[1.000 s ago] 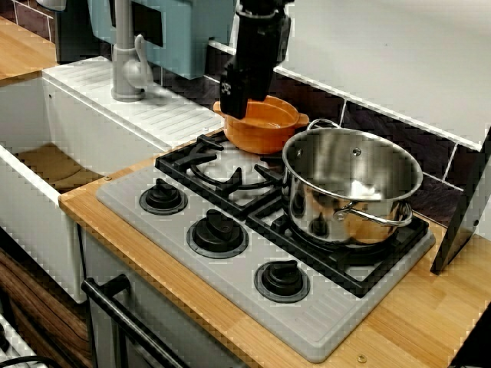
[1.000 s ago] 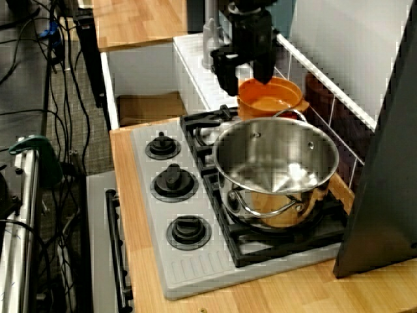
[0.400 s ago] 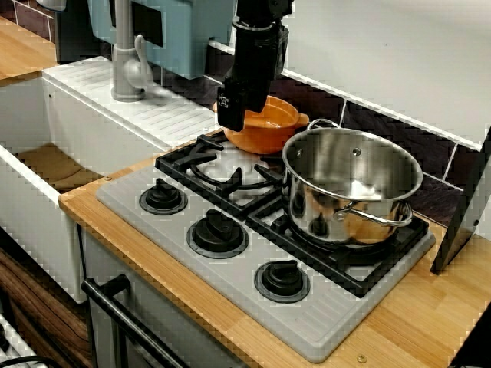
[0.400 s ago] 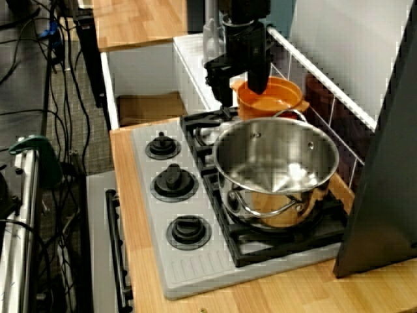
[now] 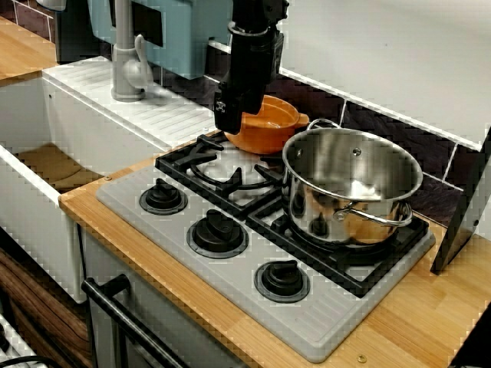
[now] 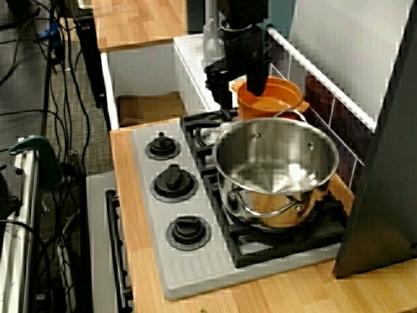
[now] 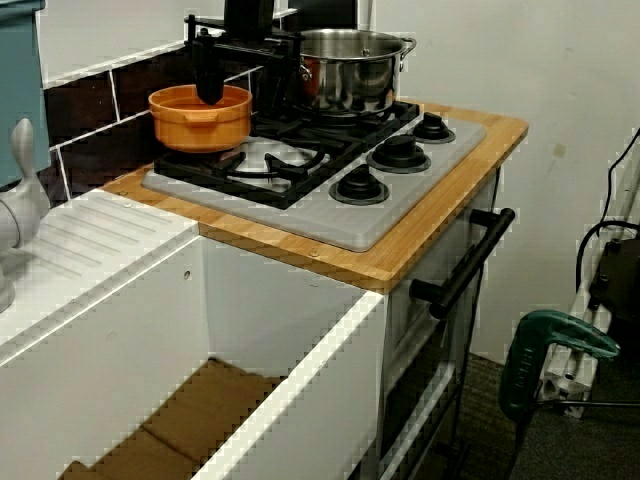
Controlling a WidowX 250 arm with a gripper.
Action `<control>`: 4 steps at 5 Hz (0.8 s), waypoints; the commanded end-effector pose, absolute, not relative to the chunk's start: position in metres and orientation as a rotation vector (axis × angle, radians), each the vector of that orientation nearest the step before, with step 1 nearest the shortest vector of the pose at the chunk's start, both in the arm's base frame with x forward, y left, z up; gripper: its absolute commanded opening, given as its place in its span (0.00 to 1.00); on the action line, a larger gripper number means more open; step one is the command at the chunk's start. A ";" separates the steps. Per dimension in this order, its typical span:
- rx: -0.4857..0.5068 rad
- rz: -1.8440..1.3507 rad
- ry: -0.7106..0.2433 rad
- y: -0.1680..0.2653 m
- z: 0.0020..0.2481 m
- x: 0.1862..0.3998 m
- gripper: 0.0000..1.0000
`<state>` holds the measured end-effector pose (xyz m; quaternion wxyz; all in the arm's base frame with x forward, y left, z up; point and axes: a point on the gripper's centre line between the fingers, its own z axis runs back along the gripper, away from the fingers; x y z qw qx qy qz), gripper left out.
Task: Lift pot from stove
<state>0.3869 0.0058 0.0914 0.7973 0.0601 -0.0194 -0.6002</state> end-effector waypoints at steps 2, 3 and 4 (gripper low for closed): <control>0.166 -1.299 -0.054 0.011 0.094 0.380 1.00; 0.167 -1.297 -0.047 0.013 0.087 0.379 1.00; 0.151 -1.286 -0.052 0.016 0.086 0.381 0.00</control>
